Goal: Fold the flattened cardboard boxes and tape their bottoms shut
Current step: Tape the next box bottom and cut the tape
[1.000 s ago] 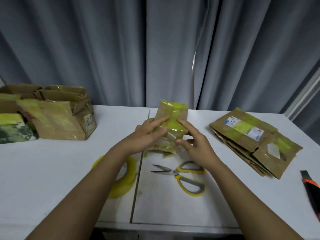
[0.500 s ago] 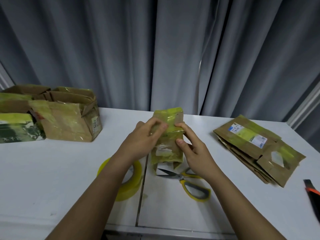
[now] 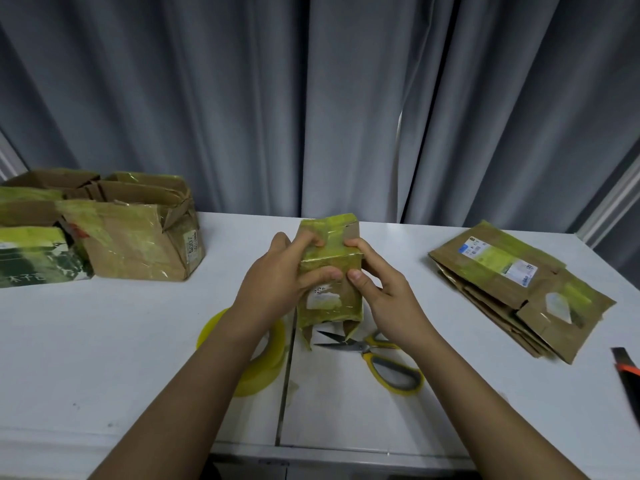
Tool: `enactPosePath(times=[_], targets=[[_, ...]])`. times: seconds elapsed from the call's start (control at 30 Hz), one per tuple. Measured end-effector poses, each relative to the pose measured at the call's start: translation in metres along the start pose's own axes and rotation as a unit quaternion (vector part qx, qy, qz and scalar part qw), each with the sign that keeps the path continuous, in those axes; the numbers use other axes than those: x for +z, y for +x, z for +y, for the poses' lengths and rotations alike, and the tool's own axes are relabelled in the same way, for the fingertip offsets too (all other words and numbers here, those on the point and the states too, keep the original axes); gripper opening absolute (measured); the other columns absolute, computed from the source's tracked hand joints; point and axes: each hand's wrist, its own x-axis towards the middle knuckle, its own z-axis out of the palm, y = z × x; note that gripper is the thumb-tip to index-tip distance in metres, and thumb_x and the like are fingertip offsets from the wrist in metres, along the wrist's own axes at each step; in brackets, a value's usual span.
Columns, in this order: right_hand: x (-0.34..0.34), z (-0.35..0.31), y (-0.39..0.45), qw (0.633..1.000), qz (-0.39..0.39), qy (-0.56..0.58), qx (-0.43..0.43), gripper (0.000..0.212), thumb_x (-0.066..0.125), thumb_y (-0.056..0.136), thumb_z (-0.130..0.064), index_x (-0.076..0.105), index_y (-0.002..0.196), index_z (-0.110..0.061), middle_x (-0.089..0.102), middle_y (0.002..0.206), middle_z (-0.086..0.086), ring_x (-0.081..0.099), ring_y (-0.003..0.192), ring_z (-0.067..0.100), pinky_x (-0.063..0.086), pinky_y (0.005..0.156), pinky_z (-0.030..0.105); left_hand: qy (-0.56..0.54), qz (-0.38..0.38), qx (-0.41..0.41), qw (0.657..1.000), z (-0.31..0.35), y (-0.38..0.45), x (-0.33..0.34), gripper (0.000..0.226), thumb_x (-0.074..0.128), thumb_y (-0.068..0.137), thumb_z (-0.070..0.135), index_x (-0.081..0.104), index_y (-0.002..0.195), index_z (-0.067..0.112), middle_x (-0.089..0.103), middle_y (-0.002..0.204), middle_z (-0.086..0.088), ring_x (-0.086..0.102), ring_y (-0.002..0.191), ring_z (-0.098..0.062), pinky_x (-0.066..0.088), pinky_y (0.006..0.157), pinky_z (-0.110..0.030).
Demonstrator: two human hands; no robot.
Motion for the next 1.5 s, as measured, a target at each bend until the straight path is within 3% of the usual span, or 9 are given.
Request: enactPosePath(times=[0.3, 0.43, 0.6, 0.73, 0.83, 0.97, 1.1, 1.2, 1.5], targets=[[-0.002, 0.002, -0.001, 1.000, 0.013, -0.021, 0.007, 0.037, 0.048, 0.100, -0.011, 0.055, 0.129, -0.033, 0.065, 0.116, -0.009, 0.063, 0.100, 0.000, 0.051, 0.084, 0.017, 0.048, -0.045, 0.016, 0.998, 0.000, -0.007, 0.006, 0.088, 0.080, 0.066, 0.049, 0.026, 0.134, 0.035, 0.037, 0.116, 0.000, 0.053, 0.096, -0.019, 0.051, 0.076, -0.028], [-0.015, -0.003, 0.000, 1.000, 0.000, 0.000, -0.005, 0.037, 0.053, 0.096, -0.006, 0.054, 0.126, -0.028, 0.060, 0.121, -0.009, 0.059, 0.107, -0.002, 0.049, 0.084, 0.015, -0.155, -0.058, -0.025, 0.986, 0.000, -0.011, 0.006, 0.110, 0.078, 0.062, 0.052, 0.007, 0.146, 0.044, 0.033, 0.121, 0.006, 0.049, 0.100, -0.007, 0.047, 0.075, -0.014], [-0.021, -0.008, 0.000, 0.995, 0.079, -0.063, -0.014, 0.042, 0.074, 0.082, -0.023, 0.050, 0.112, -0.041, 0.063, 0.098, -0.028, 0.061, 0.098, 0.000, 0.055, 0.081, 0.028, -0.236, -0.064, -0.025, 0.969, 0.014, -0.015, 0.005, 0.094, 0.063, 0.069, 0.054, 0.007, 0.144, 0.046, 0.033, 0.122, 0.010, 0.047, 0.101, 0.004, 0.045, 0.070, -0.002], [-0.016, -0.004, -0.004, 0.987, 0.059, -0.143, -0.044, 0.044, 0.072, 0.084, -0.021, 0.048, 0.109, -0.049, 0.063, 0.094, -0.022, 0.063, 0.083, 0.001, 0.053, 0.073, 0.026, -0.360, -0.075, -0.092, 0.925, 0.012, -0.011, 0.008, 0.068, 0.043, 0.073, 0.078, 0.040, 0.134, 0.048, 0.043, 0.136, 0.010, 0.054, 0.111, -0.002, 0.052, 0.084, -0.022], [-0.011, 0.002, -0.009, 0.985, 0.006, -0.155, -0.068, 0.044, 0.065, 0.089, -0.014, 0.050, 0.116, -0.047, 0.059, 0.117, -0.022, 0.061, 0.097, 0.000, 0.053, 0.080, 0.026, -0.373, -0.024, -0.125, 0.919, 0.007, -0.008, 0.018, 0.062, 0.049, 0.078, 0.075, 0.048, 0.129, 0.040, 0.054, 0.131, 0.006, 0.059, 0.112, -0.014, 0.053, 0.091, -0.040], [-0.013, -0.003, -0.011, 0.998, 0.004, 0.014, -0.066, 0.051, 0.060, 0.082, -0.017, 0.044, 0.129, -0.029, 0.048, 0.139, -0.008, 0.043, 0.132, 0.007, 0.045, 0.104, 0.032, -0.377, 0.037, -0.080, 0.922, 0.010, -0.008, 0.022, 0.045, 0.055, 0.092, 0.042, 0.045, 0.134, 0.031, 0.058, 0.124, 0.013, 0.058, 0.113, -0.007, 0.050, 0.096, -0.032], [-0.001, -0.005, -0.004, 0.998, 0.043, 0.028, -0.031, 0.072, 0.055, 0.079, -0.021, 0.025, 0.141, -0.041, 0.044, 0.136, -0.026, 0.046, 0.124, -0.006, 0.048, 0.098, 0.024, -0.328, 0.087, -0.012, 0.941, 0.026, -0.015, 0.033, 0.049, 0.050, 0.097, 0.025, 0.032, 0.143, 0.026, 0.054, 0.125, 0.019, 0.053, 0.111, 0.009, 0.045, 0.092, -0.013], [0.005, 0.001, -0.001, 0.994, 0.092, -0.054, -0.015, 0.082, 0.058, 0.079, -0.033, 0.018, 0.150, -0.042, 0.048, 0.137, -0.010, 0.051, 0.123, 0.008, 0.050, 0.099, 0.038, -0.316, 0.101, 0.013, 0.943, 0.028, -0.018, 0.039, 0.051, 0.044, 0.099, 0.022, 0.026, 0.146, 0.021, 0.052, 0.130, 0.015, 0.051, 0.115, 0.007, 0.042, 0.096, -0.015], [0.003, -0.011, -0.002, 0.979, 0.198, -0.039, -0.006, 0.057, 0.078, 0.076, -0.038, 0.044, 0.122, -0.041, 0.060, 0.108, -0.020, 0.060, 0.090, -0.005, 0.056, 0.077, 0.027, -0.244, 0.087, 0.043, 0.965, 0.026, -0.022, 0.037, 0.054, 0.037, 0.096, 0.036, 0.020, 0.148, 0.033, 0.049, 0.135, 0.019, 0.050, 0.119, 0.003, 0.044, 0.098, -0.025]])
